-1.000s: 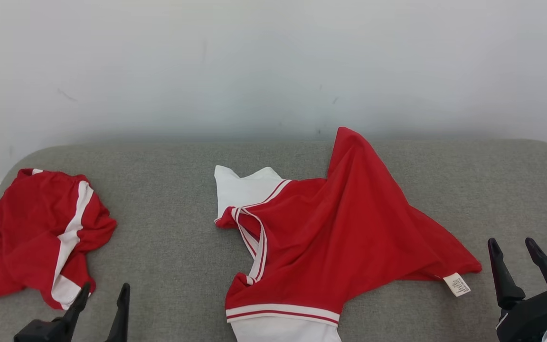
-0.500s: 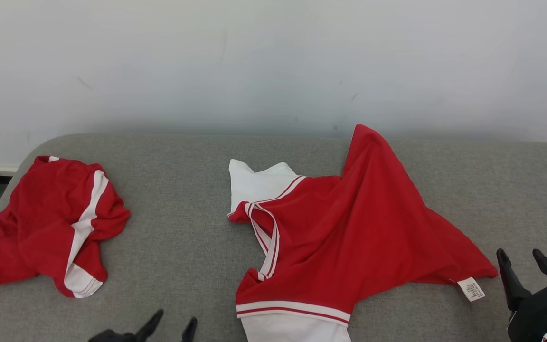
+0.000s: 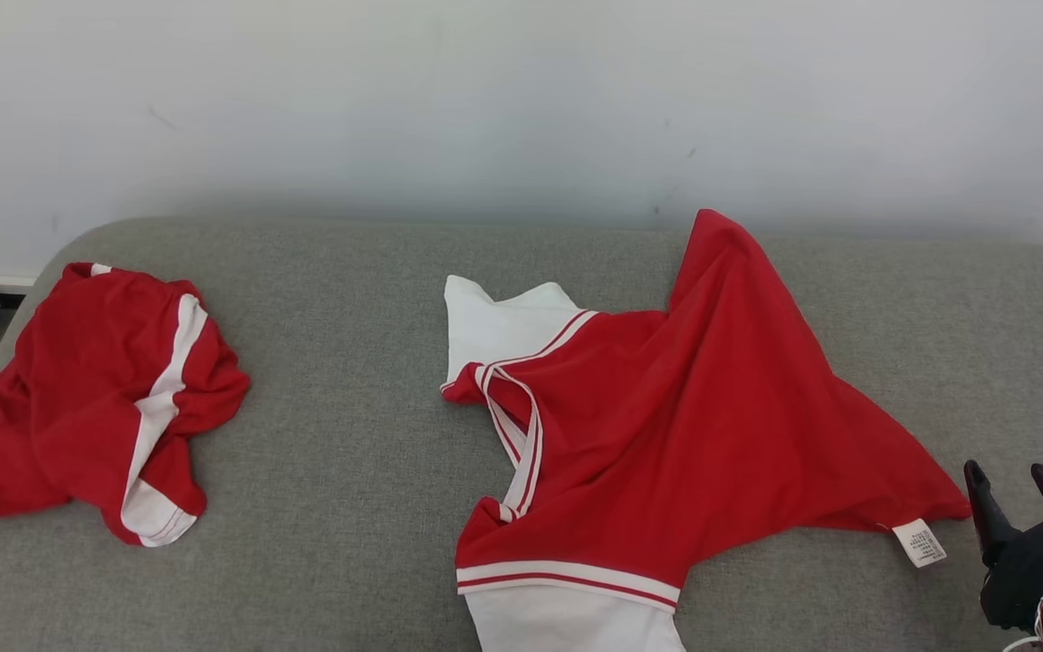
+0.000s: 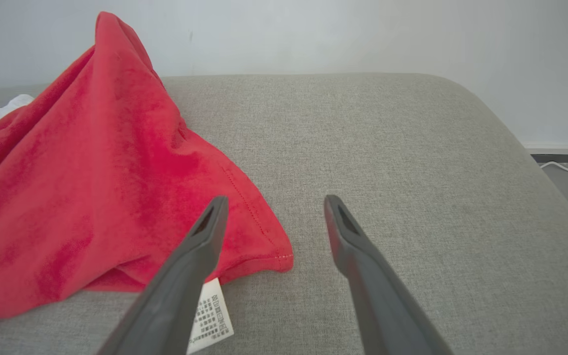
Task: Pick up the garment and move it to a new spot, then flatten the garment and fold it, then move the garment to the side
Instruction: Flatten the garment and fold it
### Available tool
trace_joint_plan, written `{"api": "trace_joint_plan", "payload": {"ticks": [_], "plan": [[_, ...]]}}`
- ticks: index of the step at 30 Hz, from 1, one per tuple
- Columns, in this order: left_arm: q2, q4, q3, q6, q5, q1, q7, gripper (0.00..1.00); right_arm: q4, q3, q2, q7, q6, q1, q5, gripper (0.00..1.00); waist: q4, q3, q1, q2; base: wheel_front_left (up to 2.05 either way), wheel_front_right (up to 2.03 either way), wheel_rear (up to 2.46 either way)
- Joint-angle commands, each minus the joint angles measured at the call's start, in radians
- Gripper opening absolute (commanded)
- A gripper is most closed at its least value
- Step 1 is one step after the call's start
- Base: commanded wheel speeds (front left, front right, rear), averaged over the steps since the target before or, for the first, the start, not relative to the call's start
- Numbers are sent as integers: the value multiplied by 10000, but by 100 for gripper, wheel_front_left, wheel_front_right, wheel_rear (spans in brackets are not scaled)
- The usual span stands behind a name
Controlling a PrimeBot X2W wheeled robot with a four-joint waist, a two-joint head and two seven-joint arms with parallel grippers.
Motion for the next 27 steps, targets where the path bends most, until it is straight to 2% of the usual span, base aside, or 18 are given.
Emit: {"api": "trace_joint_plan", "payload": {"ticks": [1, 11, 19, 27], "plan": [[36, 37, -65, -60, -78, -150, 8, 100, 99, 20, -106, -98, 3, -158, 66, 100, 42, 136, 0, 0, 0, 0, 0], [42, 253, -1232, -54, -965, -539, 201, 100, 1122, 373, -269, -550, 3, -859, 196, 100, 19, 465, 0, 0, 0, 0, 0], [42, 751, -1540, -55, -1057, -827, 361, 100, 2061, 800, -216, -535, 3, -1386, 209, 100, -114, 558, 0, 0, 0, 0, 0], [79, 998, -1876, -57, -1545, -1025, 728, 100, 3724, 1111, -143, -643, 3, -2105, 98, 100, -14, 647, 0, 0, 0, 0, 0]]}}
